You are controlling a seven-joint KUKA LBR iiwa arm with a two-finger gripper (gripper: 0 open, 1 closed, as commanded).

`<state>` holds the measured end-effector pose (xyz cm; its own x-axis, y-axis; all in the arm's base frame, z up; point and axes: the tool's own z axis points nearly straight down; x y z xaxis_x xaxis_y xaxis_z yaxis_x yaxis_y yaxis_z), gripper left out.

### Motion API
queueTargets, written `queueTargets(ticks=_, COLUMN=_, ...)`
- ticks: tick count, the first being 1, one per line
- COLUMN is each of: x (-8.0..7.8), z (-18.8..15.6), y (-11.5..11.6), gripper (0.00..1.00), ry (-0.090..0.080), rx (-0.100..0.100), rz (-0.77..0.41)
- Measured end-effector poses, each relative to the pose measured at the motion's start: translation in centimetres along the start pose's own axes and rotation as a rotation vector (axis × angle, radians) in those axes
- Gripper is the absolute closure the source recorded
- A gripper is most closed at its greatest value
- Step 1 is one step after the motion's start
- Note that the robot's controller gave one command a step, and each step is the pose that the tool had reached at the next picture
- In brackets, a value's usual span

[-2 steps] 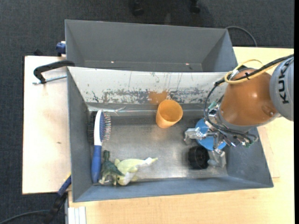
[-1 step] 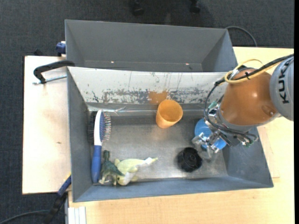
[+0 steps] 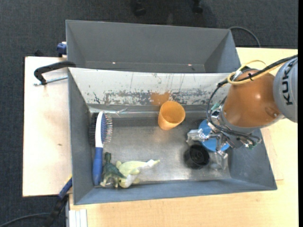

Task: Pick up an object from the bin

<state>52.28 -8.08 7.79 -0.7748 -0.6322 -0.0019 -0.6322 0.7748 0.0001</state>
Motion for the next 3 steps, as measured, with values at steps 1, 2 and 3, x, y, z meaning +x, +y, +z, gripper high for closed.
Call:
queueTargets(ticks=1, x=0.0, z=0.0, y=0.0, gripper=1.0, ry=0.0, rx=0.0, rz=0.0)
queueTargets(ticks=2, x=0.0, z=0.0, y=0.0, gripper=0.0, ry=0.0, rx=0.0, rz=0.0)
queueTargets(ticks=3, x=2.7, z=-2.4, y=-5.2, gripper=0.0, ry=-0.004, rx=0.006, rz=0.143)
